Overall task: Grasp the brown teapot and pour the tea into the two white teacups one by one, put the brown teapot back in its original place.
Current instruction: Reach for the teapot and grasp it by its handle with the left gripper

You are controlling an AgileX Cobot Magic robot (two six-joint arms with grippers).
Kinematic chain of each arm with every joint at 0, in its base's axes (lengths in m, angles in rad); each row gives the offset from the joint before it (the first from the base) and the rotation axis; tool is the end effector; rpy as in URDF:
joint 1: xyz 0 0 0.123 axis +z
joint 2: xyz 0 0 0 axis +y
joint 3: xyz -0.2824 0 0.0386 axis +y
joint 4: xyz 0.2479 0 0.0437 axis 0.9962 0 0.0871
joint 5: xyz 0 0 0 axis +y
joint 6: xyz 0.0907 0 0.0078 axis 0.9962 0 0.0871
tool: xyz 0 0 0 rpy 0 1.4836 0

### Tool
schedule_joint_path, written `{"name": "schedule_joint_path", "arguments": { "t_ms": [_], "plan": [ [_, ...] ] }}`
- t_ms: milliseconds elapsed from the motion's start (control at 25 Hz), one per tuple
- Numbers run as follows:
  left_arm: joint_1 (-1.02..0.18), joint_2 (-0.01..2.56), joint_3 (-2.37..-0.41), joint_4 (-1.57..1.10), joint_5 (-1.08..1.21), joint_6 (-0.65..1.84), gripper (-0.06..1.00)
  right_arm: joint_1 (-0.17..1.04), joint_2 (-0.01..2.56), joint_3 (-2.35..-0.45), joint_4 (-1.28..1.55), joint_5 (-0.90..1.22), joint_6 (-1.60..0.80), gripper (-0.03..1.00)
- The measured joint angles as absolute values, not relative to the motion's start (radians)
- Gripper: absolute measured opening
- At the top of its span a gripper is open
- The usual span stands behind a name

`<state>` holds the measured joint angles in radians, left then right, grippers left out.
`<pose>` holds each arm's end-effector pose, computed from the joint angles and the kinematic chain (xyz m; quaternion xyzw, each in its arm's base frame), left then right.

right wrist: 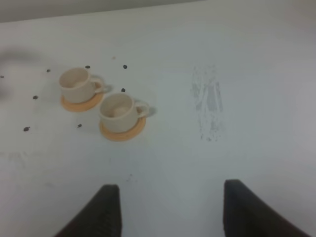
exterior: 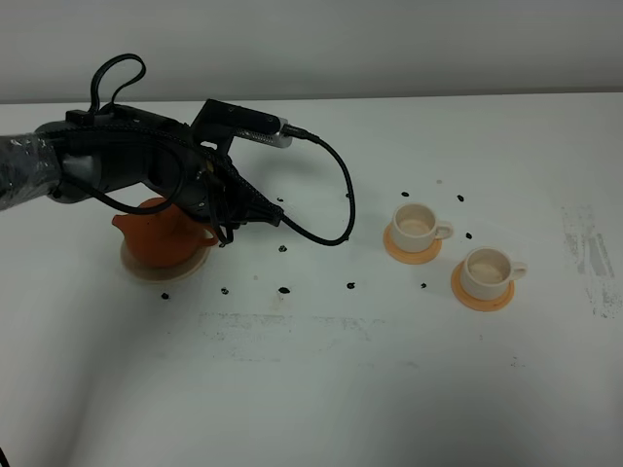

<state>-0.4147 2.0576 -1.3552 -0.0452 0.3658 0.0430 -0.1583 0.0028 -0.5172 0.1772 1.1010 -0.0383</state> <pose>0.3968 -0.1763 0.1520 0.1996 0.9357 -0.0673 0.2830 -0.0065 0.0155 0.2797 0.0455 0.8553 0.0380 0.5146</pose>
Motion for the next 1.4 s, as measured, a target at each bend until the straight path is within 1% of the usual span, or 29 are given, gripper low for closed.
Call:
{"name": "schedule_joint_path", "arguments": {
  "t_ms": [160, 960, 1400],
  "plan": [
    [-0.415, 2.058, -1.355, -0.044, 0.367, 0.042, 0.26, -0.158, 0.003, -0.517, 0.177, 1.101, -0.038, 0.45],
    [-0.422, 2.061, -1.356, -0.052, 0.540, 0.039, 0.26, -0.158, 0.003, -0.517, 0.177, 1.101, -0.038, 0.45],
    [-0.405, 2.061, -1.356, -0.050, 0.576, 0.040, 0.26, -0.158, 0.003, -0.517, 0.177, 1.101, -0.038, 0.45]
  ]
}}
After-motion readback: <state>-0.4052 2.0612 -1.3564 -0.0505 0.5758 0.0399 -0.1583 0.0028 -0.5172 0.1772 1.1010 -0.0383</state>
